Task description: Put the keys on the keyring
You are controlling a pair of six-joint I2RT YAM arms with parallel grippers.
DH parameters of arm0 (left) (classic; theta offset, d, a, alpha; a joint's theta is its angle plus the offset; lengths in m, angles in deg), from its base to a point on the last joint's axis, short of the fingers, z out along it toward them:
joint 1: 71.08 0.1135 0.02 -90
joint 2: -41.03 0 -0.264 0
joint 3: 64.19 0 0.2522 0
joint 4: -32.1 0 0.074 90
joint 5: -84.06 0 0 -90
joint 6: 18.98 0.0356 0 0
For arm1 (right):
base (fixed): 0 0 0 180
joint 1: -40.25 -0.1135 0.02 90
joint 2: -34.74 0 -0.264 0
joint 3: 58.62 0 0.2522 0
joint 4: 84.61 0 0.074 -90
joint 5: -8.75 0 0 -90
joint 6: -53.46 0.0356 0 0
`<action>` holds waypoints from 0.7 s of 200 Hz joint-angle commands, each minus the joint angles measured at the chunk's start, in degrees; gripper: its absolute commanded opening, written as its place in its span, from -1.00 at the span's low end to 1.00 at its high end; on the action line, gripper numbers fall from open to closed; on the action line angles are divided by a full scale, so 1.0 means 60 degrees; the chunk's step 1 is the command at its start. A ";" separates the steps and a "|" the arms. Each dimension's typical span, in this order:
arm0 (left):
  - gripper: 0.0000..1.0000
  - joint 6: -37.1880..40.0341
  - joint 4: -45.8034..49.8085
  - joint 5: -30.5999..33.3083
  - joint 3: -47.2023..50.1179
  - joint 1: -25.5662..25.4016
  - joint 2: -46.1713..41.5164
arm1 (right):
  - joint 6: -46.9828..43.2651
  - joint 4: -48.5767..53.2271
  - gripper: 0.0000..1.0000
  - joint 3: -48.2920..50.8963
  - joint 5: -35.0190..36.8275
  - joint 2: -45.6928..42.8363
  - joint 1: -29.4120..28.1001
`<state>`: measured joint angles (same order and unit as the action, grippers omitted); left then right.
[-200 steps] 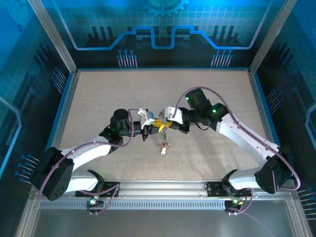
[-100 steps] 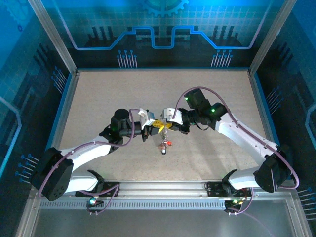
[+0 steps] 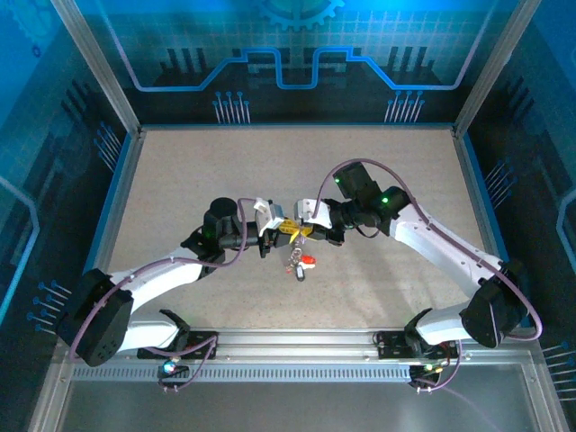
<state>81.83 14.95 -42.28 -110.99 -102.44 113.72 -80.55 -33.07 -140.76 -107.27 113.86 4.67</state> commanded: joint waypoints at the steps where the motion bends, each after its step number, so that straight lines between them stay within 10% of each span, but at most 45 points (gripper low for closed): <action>1: -0.83 0.0283 0.0123 -0.0140 -0.0454 -0.0113 0.0014 | -0.0094 -0.0033 -1.00 -0.0261 -0.0618 -0.0070 -0.0122; 140: -1.00 -0.0418 -0.1275 -0.0063 0.0135 -0.0134 -0.0436 | 0.0971 -0.1179 -0.55 0.0877 -0.2045 -0.0968 0.1006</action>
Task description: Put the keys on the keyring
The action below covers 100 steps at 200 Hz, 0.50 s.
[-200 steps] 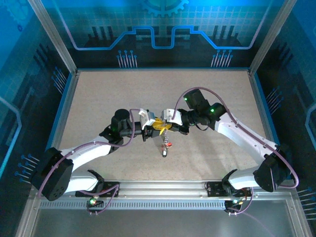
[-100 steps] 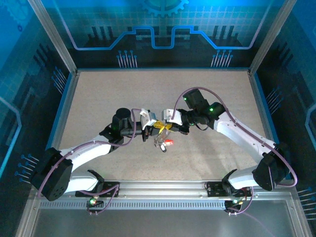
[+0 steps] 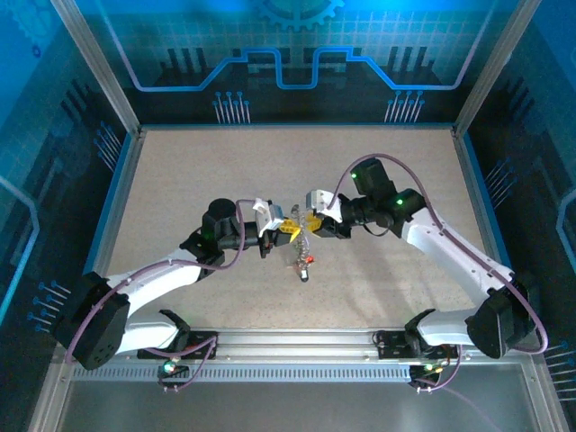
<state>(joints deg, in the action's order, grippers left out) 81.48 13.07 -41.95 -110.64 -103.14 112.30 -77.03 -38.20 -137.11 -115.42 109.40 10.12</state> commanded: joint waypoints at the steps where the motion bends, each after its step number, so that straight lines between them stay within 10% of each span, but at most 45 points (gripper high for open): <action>1: -1.00 -0.0370 -0.0985 -0.0120 0.0082 -0.0011 -0.0201 | 0.0395 -0.0318 -0.55 0.0277 -0.0682 -0.0225 0.0100; 100: -1.00 -0.0850 -0.2005 -0.0367 0.0393 0.0042 -0.0158 | 0.0973 -0.1520 -0.43 0.1238 -0.1319 -0.0288 0.0662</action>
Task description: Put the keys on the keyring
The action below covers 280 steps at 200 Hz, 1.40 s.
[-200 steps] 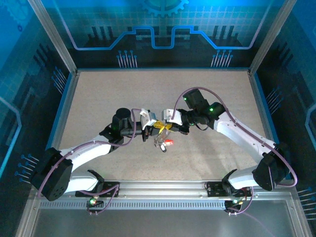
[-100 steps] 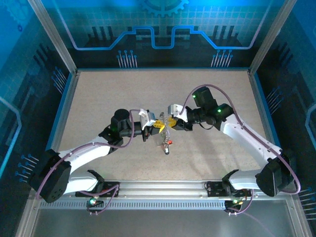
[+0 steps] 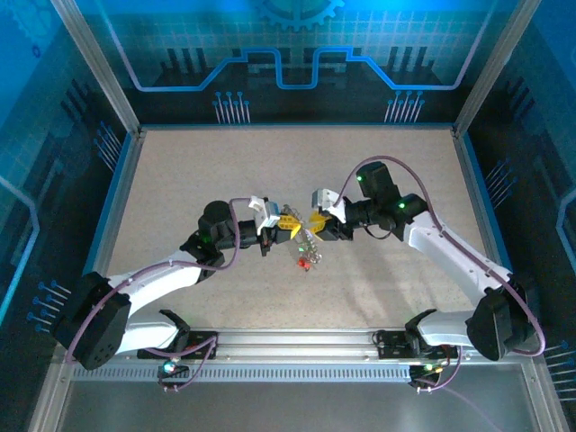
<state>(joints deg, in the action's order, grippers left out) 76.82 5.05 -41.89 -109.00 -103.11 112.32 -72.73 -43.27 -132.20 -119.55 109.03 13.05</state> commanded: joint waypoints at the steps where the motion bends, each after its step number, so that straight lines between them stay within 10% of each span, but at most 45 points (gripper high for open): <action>1: -1.00 -0.0067 -0.0661 -0.0387 0.0120 0.0045 -0.0155 | 0.0255 -0.0675 -0.43 0.0418 -0.0630 -0.0226 0.0174; 85: -1.00 -0.0264 -0.1359 -0.1040 0.0252 0.0156 -0.0031 | 0.0269 -0.1355 -0.35 0.1142 -0.1356 -0.0353 0.0099; 197: -1.00 -0.0701 -0.1875 -0.0824 0.0084 0.0256 0.0291 | 0.3380 -0.5822 0.02 0.3390 0.1364 -0.0909 -0.1065; 280: -1.00 -0.0897 -0.2037 -0.0836 0.0106 0.0271 0.0393 | 0.2037 -0.5539 -0.54 0.3553 0.1791 -0.1160 -0.1133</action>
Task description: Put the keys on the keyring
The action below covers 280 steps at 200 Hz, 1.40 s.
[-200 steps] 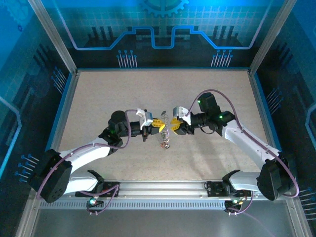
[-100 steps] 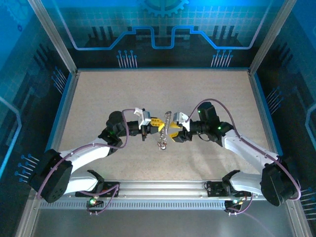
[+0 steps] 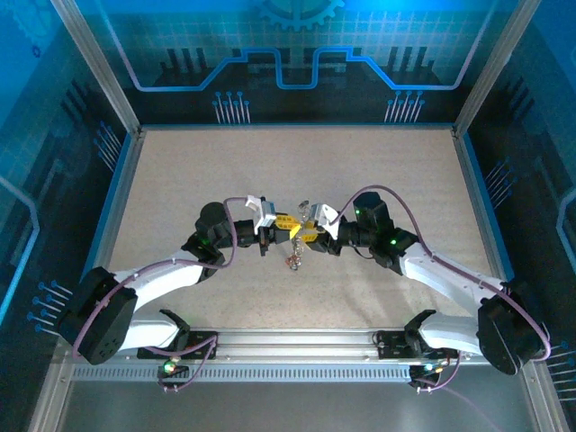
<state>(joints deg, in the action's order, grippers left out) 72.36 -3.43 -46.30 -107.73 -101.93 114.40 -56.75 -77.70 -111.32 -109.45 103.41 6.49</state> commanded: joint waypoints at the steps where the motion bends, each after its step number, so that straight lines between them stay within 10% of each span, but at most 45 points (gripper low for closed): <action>1: -1.00 -0.0152 -0.0628 -0.0100 -0.0105 0.0074 0.0055 | -0.0636 0.0202 -0.56 0.0081 0.0120 -0.0231 -0.0041; 176: -1.00 0.0181 -0.0159 -0.0203 0.0179 0.0107 0.0009 | -0.2937 0.3661 -1.00 -0.1750 0.1282 -0.0831 -0.0035; 280: -1.00 0.1085 0.1649 0.0568 -0.0116 0.0109 0.0001 | -0.6808 0.6295 -1.00 -0.4736 0.6190 0.0743 -0.1844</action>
<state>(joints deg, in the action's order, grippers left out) 77.15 4.48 -43.83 -106.95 -101.61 114.66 -90.02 -41.52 -136.24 -81.08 107.04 -2.91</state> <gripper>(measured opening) 0.062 0.054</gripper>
